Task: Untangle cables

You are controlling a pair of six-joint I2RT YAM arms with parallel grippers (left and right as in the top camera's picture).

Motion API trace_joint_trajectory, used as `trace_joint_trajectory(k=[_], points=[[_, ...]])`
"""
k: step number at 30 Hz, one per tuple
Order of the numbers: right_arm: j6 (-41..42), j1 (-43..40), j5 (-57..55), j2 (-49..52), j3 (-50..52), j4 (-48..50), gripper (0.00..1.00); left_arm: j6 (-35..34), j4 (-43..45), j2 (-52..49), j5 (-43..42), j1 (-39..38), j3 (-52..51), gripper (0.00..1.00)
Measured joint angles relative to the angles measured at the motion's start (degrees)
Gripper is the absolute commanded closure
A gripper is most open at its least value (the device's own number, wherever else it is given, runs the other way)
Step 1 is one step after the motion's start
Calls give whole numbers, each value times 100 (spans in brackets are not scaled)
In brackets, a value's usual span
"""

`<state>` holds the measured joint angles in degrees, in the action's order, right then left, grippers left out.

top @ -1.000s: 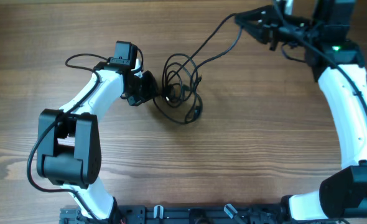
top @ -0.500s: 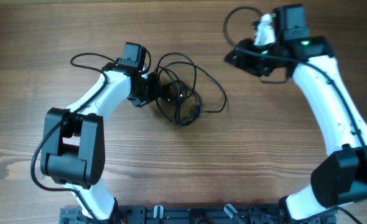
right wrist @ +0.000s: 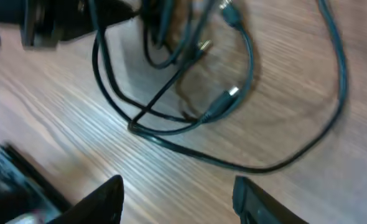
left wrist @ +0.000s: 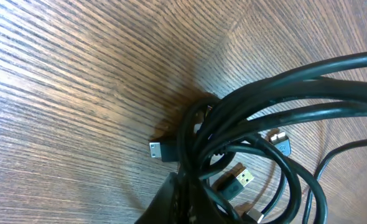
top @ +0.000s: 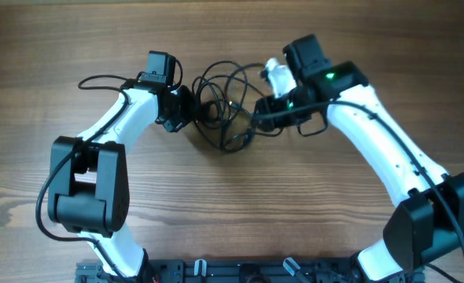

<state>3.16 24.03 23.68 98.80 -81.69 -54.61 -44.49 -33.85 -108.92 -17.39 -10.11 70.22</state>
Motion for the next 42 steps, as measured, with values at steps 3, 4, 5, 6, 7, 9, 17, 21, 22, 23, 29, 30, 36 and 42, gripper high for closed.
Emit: trace_joint_trajectory(k=[3,4,5,6,7,9,17,21,22,23,29,30,36,42], points=[[-1145,192,-17,13,411,619,42,-33,20,0,-7,0,0,95],[-1506,199,-20,15,520,761,41,-44,20,0,-7,0,-2,95],[-1880,203,-22,39,581,879,41,-44,20,-2,-7,0,-2,95],[-2221,203,-20,68,616,1005,40,-44,20,-2,-7,0,-4,95],[-2529,203,-20,109,623,1097,40,-44,20,-2,-7,0,-4,95],[-2907,203,116,205,623,1145,40,-44,20,-2,-7,0,-4,95],[-3427,208,745,717,643,1095,72,-44,17,-2,-7,0,-4,95],[-3132,208,1530,717,645,1126,96,-44,20,-4,-7,0,-4,95],[-3047,208,1943,717,645,1147,96,-44,17,-4,-7,0,-7,95],[-2852,208,2295,717,645,1226,96,-44,17,-4,-7,0,-7,95],[-1674,214,2555,203,645,1421,43,-44,20,-4,-9,0,-11,94],[-1646,216,2306,83,645,1429,41,-44,20,-4,-9,0,-11,94],[-2712,306,216,76,645,1106,43,-44,26,-4,-9,0,-11,94],[-3344,625,-262,625,645,944,62,-44,26,-4,-7,0,-11,94]])
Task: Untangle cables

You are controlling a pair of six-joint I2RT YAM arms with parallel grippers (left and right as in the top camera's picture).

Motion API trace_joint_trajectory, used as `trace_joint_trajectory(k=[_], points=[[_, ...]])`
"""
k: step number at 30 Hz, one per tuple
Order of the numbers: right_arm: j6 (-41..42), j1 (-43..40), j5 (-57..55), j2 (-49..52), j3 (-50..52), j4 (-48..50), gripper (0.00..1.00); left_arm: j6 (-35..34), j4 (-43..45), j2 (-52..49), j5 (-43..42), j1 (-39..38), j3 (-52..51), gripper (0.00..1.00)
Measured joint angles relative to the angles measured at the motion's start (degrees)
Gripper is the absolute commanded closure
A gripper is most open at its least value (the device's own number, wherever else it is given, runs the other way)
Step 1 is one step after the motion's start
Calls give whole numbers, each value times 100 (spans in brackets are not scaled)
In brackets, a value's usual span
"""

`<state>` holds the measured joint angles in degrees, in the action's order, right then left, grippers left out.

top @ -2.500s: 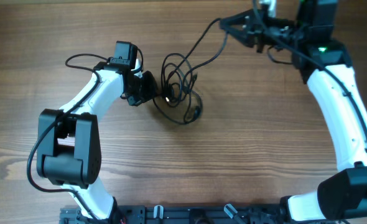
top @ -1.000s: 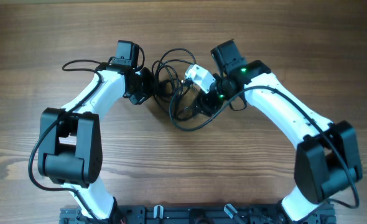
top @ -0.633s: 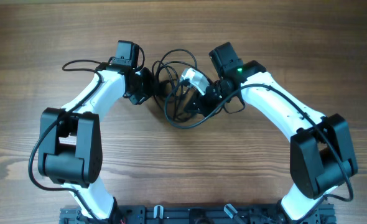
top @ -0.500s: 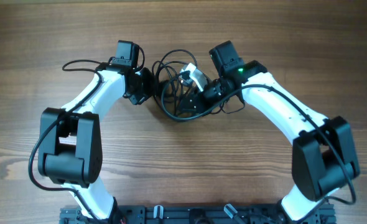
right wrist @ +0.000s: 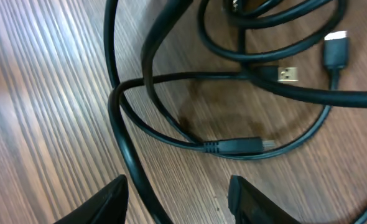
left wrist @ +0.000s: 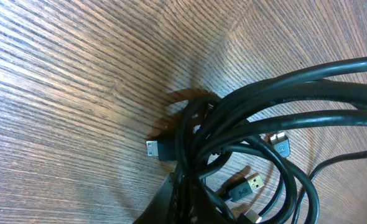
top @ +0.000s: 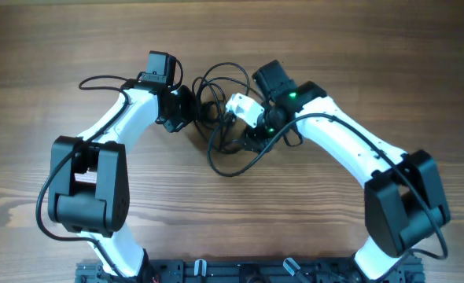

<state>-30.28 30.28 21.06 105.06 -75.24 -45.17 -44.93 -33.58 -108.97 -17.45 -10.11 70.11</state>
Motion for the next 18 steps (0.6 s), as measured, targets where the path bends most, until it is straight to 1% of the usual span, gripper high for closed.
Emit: trace_joint_trajectory(k=[1,3,6,11,13,15,17,18], points=[[-28,24,-17,66,0,0,71,0,0,0,0,0,0,94],[7,28,-13,125,2,76,96,0,0,0,0,0,0,93],[389,28,92,125,-28,260,96,0,2,0,0,0,0,93],[1189,61,1480,-92,-452,238,96,0,11,0,0,0,-4,93],[1471,81,1891,-411,-490,192,96,0,11,0,0,0,-4,93],[1672,66,2041,-763,-496,192,96,0,11,0,0,0,-4,94],[1993,-225,2087,-1469,-538,339,96,0,11,0,-2,0,-4,96],[2146,-387,1982,-1670,-549,459,95,0,13,0,-2,0,-4,96]])
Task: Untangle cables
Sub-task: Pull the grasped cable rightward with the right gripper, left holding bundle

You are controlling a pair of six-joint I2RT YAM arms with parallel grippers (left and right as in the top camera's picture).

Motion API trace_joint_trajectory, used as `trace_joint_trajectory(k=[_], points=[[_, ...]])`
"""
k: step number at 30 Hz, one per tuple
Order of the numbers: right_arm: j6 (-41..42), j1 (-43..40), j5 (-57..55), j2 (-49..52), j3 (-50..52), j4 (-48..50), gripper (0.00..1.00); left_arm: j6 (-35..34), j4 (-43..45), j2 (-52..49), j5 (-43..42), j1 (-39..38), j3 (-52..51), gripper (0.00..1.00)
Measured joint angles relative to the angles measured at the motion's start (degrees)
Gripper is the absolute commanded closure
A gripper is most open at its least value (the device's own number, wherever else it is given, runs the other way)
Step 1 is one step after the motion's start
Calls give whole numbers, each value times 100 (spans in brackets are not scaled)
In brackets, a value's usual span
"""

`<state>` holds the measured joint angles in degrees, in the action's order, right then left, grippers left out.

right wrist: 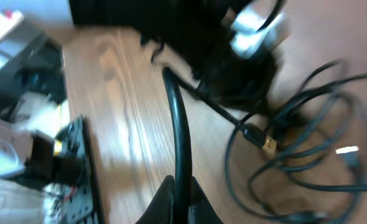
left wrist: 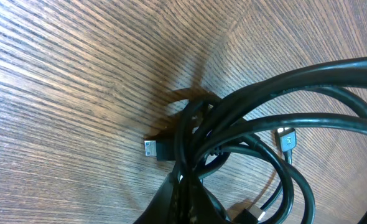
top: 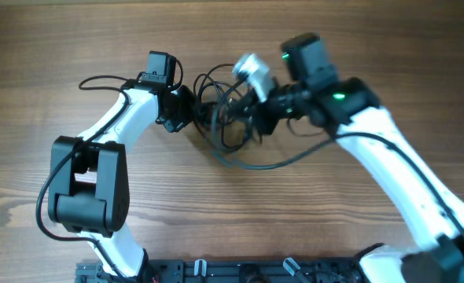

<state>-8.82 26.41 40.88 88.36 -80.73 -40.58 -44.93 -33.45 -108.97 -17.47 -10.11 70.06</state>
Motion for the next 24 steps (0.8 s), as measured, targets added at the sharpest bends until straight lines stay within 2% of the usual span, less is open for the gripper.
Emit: trace_joint_trajectory(k=[5,9,12,15,19,24], points=[[1019,-1493,-1405,-1169,-48,470,96,0,0,0,0,0,0,96],[1683,-2396,-2041,-1250,-85,501,96,348,170,0,-262,0,-11,96],[1980,-3027,-2253,-1099,-85,409,96,1464,695,0,-1311,55,-39,96],[2057,-3309,-2135,-852,-85,234,96,2802,905,96,-2457,225,-39,96],[1950,-3375,-1937,-667,-85,-72,96,3904,800,785,-2780,396,-48,96],[1700,-3375,-1803,-170,-85,-970,96,4341,549,1235,-2455,424,-48,96]])
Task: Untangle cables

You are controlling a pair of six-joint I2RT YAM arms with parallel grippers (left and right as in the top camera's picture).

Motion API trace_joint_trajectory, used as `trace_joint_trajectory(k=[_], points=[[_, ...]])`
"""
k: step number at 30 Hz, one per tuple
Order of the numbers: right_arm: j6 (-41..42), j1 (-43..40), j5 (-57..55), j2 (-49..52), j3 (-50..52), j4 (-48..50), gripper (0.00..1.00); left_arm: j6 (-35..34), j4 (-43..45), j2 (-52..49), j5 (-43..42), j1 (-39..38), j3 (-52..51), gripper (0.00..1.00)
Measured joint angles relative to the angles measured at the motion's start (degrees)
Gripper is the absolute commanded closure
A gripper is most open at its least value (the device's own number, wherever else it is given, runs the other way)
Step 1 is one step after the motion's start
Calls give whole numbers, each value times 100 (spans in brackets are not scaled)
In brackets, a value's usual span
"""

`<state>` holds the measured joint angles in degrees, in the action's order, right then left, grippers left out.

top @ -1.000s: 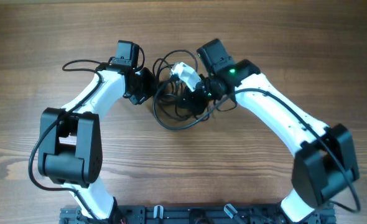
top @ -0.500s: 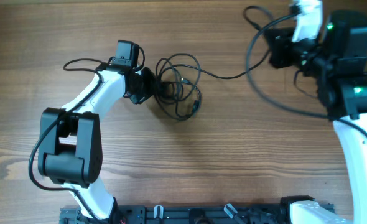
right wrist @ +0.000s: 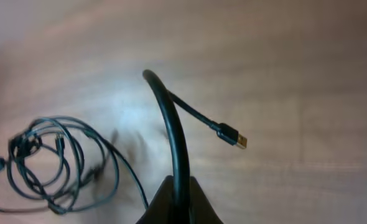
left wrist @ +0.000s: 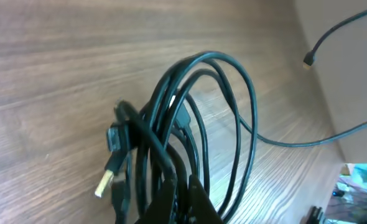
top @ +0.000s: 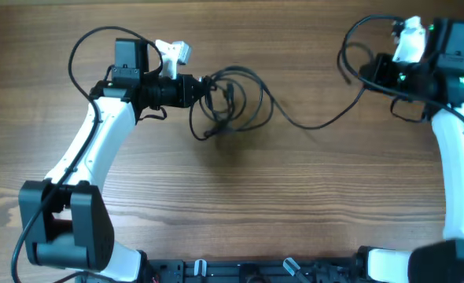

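A tangle of black cables [top: 230, 102] lies left of the table's middle, coiled in loops [left wrist: 199, 106] with a gold USB plug [left wrist: 105, 182] hanging out. My left gripper [top: 196, 89] is shut on the tangle's left side, fingers [left wrist: 196, 198] pinching several strands. One long cable [top: 314, 124] runs from the tangle to the far right. There my right gripper [top: 371, 72] is shut on it [right wrist: 176, 143]. Its free end, with a USB plug [right wrist: 234, 136], arcs beyond the fingers. The tangle [right wrist: 50, 163] shows at the lower left of the right wrist view.
Bare wooden tabletop [top: 240, 196] surrounds the cables. The robot's black base rail [top: 240, 271] runs along the near edge. A loop of the right arm's own wiring [top: 351, 43] hangs beside the right gripper.
My right gripper, still shut on one cable, has gone from beside the tangle to the far right, and that cable now stretches out from the tangle. The left gripper and tangle have shifted left.
The left gripper stayed shut on the tangle throughout. My right gripper was first open at the tangle's right side, then open low over its loops. After that it was shut on one cable, and now that cable is drawn far out to the right.
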<state>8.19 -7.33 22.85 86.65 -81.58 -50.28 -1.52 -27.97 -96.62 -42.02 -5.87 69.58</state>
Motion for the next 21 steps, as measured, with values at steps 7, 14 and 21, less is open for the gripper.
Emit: trace_joint_trajectory(k=[7,14,21], points=[[-494,0,330,1064,0,-595,91,103,-629,-2,647,0,-2,96],[-745,0,380,1106,0,-542,70,144,-848,-2,728,-9,-2,70],[-1294,254,1121,1106,-2,-382,42,146,-1003,-2,726,-210,-2,70]])
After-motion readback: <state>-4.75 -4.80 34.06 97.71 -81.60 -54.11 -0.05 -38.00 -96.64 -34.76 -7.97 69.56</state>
